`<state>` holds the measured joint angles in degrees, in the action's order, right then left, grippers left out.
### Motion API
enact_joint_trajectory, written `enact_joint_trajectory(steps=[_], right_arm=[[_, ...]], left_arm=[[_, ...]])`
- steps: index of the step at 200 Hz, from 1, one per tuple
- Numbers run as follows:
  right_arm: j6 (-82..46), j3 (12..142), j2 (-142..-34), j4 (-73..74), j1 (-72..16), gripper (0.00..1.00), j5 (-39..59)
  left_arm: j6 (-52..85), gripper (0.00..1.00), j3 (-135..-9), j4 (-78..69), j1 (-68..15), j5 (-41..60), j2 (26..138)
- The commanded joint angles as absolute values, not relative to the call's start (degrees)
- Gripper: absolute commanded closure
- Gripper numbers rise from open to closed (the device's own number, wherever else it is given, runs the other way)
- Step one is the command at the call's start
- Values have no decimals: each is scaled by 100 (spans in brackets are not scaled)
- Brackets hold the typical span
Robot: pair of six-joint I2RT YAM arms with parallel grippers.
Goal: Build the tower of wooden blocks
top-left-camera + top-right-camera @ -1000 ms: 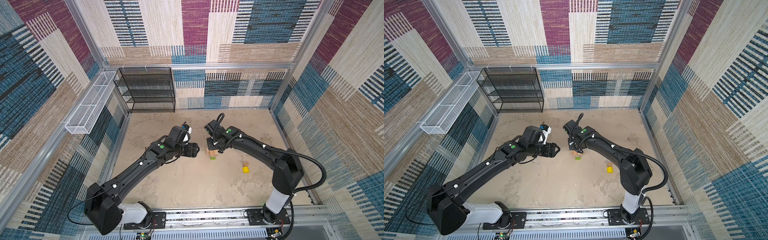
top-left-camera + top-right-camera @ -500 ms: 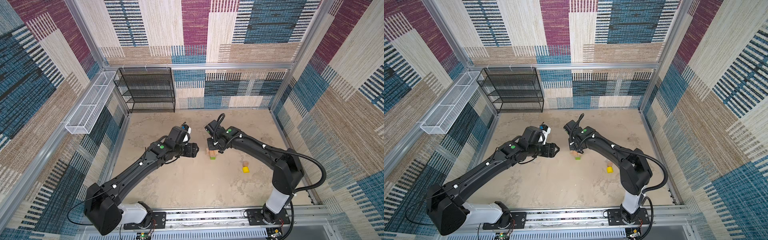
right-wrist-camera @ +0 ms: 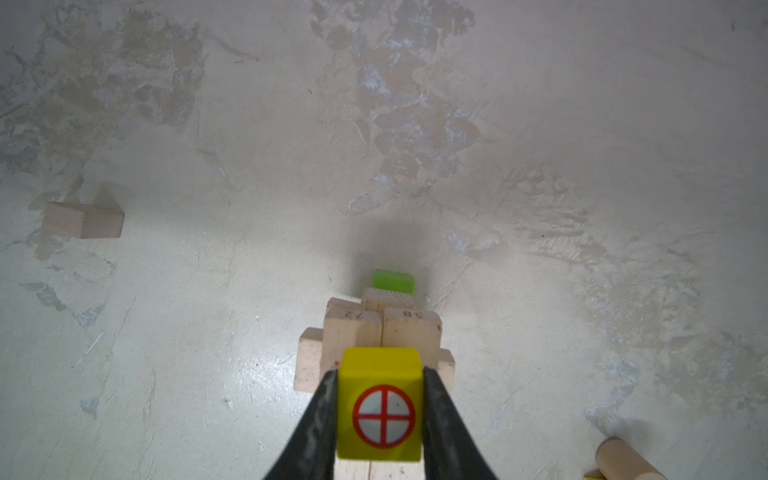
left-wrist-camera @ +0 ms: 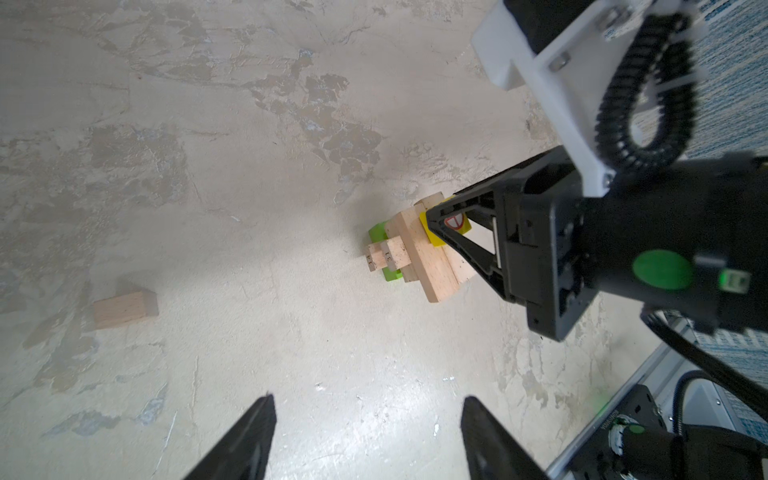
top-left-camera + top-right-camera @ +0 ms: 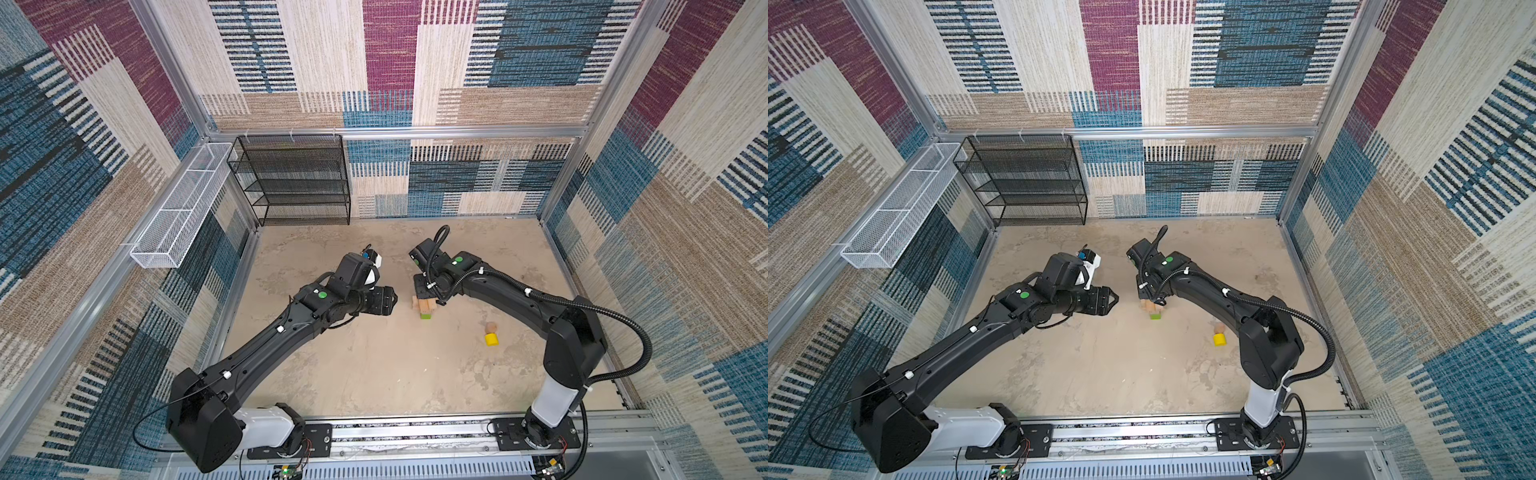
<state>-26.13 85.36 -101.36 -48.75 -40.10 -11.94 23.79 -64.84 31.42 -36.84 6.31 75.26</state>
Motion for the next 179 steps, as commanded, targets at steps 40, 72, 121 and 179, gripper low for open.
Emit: enact_joint_trajectory(steps=[40, 72, 121, 179], right_arm=[[-2698, 8584, -10179, -4831, -4017, 68, -1125], [-2707, 8595, -10178, -4818, -4015, 59, -1107], [-2734, 8596, -10178, -4834, -4014, 55, -1081], [-2786, 8596, -10156, -4841, -4010, 52, -1055]], left_arm=[[2241, 25, -6442, 3178, -3681, 571, 7439], [2241, 25, -6408, 3172, -3678, 536, 7413], [2243, 25, -6390, 3172, -3681, 527, 7384], [2241, 25, -6363, 3199, -3677, 497, 7319]])
